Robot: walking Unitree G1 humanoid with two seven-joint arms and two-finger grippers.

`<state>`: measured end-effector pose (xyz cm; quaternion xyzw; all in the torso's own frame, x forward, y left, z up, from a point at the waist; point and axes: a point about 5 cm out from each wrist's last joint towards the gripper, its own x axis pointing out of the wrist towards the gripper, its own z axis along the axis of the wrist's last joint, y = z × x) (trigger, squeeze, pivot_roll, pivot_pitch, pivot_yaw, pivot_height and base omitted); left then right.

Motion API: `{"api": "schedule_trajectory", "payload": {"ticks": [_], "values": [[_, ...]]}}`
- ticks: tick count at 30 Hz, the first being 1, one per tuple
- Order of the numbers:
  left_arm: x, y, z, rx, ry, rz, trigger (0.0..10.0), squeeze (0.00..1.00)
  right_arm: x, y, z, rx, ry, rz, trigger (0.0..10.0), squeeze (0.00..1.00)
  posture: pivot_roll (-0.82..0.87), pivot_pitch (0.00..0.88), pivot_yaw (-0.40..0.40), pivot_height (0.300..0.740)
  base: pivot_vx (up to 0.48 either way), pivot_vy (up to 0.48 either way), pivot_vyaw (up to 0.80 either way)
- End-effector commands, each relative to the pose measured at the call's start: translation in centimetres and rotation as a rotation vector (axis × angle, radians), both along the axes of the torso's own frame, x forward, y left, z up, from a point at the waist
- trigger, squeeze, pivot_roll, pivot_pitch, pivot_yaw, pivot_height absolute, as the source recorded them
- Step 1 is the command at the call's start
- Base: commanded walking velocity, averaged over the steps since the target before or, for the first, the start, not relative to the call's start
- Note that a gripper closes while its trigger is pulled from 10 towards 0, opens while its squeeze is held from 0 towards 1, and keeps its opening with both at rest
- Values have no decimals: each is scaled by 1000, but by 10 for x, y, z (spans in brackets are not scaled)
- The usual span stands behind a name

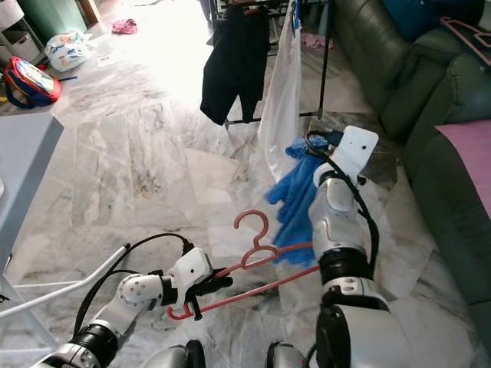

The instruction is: Hang hanger

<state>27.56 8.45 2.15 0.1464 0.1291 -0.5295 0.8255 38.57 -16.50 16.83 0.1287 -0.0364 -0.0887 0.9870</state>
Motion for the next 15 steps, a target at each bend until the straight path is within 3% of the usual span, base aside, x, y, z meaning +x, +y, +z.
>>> {"api": "schedule_trajectory", "payload": {"ticks": [1, 3, 5, 7, 8, 9, 10, 12, 15], "values": [[-5, 1, -6, 31, 16, -10, 10000, 0, 0, 13, 9, 54, -46, 116, 0, 0, -53, 193, 40, 740, 0, 0, 0], [-5, 1, -6, 31, 18, -10, 10000, 0, -1, 13, 9, 30, -51, 111, 0, 0, -53, 194, 40, 740, 0, 0, 0], [-5, 1, -7, 44, 16, 0, 10000, 0, -4, 13, 5, 105, -24, 144, 0, 0, -57, 194, 39, 740, 0, 0, 0], [-5, 1, -8, 43, 19, 8, 10000, 0, -6, 14, 4, 11, -11, 180, 0, 0, -60, 193, 39, 740, 0, 0, 0], [-5, 0, -7, 38, 17, 14, 10000, 0, -7, 8, 3, -75, -9, 120, 0, 0, -60, 193, 39, 740, 0, 0, 0], [-3, 0, -7, 38, 12, 27, 10000, 0, -9, -1, 4, -68, -10, 51, 0, 0, -60, 192, 40, 740, 0, 0, 0], [-2, 0, -6, 40, 0, 35, 10000, 0, -10, -9, 5, -2, -6, 9, 0, 0, -63, 191, 39, 740, 0, 0, 0], [-1, 0, -5, 34, -5, 45, 10000, 0, -11, -15, 6, -50, -11, -35, 0, 0, -63, 192, 39, 740, 0, 0, 0], [3, 0, -1, 17, -24, 78, 10000, 0, -15, -28, 6, -206, -17, -102, 0, 0, -65, 189, 40, 740, 0, 0, 0]]}}
